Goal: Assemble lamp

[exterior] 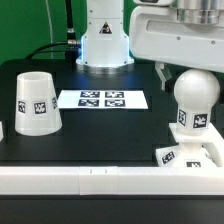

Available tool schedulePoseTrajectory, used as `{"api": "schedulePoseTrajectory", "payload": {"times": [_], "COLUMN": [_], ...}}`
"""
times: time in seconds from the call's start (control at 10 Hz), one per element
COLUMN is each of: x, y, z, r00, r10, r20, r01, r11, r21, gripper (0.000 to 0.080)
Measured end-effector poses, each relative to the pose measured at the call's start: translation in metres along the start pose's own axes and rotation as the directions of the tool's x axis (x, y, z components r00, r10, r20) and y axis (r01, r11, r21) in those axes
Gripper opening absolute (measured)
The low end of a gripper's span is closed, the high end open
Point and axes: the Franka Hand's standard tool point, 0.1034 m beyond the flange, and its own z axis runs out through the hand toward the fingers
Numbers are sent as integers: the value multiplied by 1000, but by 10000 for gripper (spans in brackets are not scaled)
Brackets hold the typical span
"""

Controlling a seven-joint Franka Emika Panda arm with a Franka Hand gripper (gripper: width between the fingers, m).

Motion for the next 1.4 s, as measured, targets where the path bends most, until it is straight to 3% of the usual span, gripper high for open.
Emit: {"api": "schedulePoseTrajectory", "payload": {"times": [0.1, 0.3, 0.8, 1.0, 1.4], "x": [-1, -2, -1, 0, 3], "y": [-4, -7, -6, -6, -6], "z": [0, -3, -3, -3, -4], "r00": [997, 930, 738, 591, 217], "r10": [-81, -366, -674, -806, -976], "r20": [-10, -22, -18, -17, 8], "r01": [81, 366, 674, 805, 974], "r11": [997, 931, 739, 591, 216], "r21": [8, -7, -15, -43, -64], "gripper": [697, 698, 698, 698, 698]}}
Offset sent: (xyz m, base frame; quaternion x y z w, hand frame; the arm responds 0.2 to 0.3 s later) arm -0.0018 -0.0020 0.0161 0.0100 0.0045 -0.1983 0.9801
